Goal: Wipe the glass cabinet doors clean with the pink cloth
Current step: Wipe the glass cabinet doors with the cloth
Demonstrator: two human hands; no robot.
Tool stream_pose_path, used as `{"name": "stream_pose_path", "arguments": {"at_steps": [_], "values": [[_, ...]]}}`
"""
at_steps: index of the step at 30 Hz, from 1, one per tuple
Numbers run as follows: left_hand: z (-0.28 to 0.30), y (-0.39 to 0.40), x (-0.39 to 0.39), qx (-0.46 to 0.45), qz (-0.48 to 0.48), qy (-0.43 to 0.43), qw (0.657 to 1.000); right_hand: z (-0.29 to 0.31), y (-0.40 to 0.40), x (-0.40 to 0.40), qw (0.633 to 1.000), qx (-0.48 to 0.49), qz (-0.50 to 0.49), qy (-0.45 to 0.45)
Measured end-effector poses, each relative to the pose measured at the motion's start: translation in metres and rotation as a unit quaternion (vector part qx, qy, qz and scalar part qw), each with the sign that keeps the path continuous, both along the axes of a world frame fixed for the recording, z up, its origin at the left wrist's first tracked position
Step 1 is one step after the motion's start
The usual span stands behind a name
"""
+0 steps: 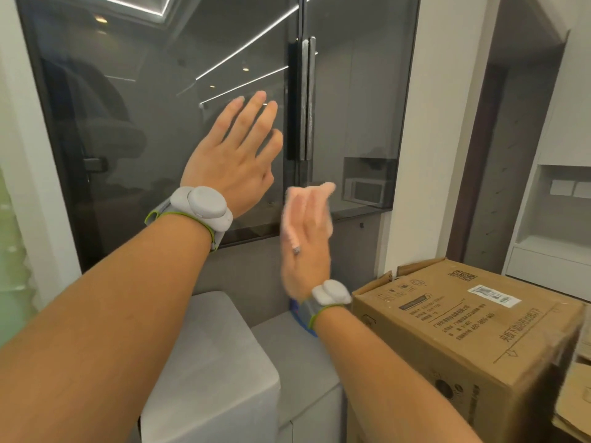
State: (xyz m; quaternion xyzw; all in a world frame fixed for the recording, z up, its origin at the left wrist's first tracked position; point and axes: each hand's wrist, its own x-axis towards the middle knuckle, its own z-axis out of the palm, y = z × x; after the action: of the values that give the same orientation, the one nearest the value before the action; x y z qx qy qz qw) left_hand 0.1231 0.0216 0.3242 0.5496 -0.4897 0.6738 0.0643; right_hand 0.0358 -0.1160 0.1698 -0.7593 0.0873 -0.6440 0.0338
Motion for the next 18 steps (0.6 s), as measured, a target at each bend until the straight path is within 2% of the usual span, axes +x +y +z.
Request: {"name": "stream_pose_path", "arguments": {"at_steps": [3, 5, 10, 12, 16, 18], "values": [[0.0, 0.0, 0.003, 0.008, -0.005, 0.007, 1.0, -0.017, 0.019, 0.02, 0.997, -0.062, 0.004, 0.038], [-0.001, 0.0, 0.004, 0.012, -0.007, 0.011, 1.0, -0.012, 0.012, 0.017, 0.997, -0.063, 0.005, 0.04], [-0.001, 0.003, 0.001, 0.009, 0.005, 0.011, 1.0, 0.039, -0.002, 0.007, 0.995, 0.068, 0.035, -0.06], [-0.001, 0.002, 0.0, 0.013, 0.007, 0.013, 1.0, 0.042, -0.001, 0.013, 0.994, 0.083, 0.016, -0.065], [-0.002, 0.003, 0.001, 0.016, 0.011, 0.013, 1.0, 0.0, -0.005, 0.006, 0.999, -0.009, -0.031, 0.003], [-0.002, 0.004, -0.001, 0.014, 0.008, 0.01, 1.0, -0.015, -0.007, -0.005, 0.999, -0.032, -0.034, 0.009]]}}
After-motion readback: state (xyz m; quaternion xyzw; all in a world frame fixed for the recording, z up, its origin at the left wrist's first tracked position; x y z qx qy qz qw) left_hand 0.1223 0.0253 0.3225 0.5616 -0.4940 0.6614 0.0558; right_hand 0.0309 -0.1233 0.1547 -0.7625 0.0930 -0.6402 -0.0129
